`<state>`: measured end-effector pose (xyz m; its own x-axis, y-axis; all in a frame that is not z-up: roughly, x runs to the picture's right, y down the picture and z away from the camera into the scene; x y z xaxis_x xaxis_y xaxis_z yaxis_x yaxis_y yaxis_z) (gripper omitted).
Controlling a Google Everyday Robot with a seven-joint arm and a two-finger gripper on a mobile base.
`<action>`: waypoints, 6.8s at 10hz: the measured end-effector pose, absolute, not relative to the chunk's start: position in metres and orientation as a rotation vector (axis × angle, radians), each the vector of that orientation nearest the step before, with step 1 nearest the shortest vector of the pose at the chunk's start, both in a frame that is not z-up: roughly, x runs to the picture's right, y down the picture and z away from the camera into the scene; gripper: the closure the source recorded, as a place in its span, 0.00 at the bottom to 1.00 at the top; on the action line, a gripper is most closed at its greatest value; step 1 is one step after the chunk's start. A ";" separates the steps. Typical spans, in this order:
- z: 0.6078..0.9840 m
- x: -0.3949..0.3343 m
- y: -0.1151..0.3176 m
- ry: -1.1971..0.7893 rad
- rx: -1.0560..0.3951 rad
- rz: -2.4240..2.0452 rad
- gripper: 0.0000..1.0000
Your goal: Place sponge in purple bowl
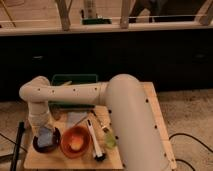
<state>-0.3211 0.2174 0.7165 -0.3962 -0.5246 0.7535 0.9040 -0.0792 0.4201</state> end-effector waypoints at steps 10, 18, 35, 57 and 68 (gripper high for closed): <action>0.714 -0.322 0.214 -1.091 -0.522 -1.733 0.20; 0.705 -0.321 0.211 -1.082 -0.522 -1.750 0.20; 0.705 -0.320 0.207 -1.082 -0.521 -1.751 0.20; 0.706 -0.321 0.208 -1.083 -0.522 -1.752 0.20; 0.706 -0.320 0.207 -1.083 -0.522 -1.752 0.20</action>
<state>-0.3203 0.2074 0.7057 -0.4337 -0.5101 0.7428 0.8925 -0.1294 0.4321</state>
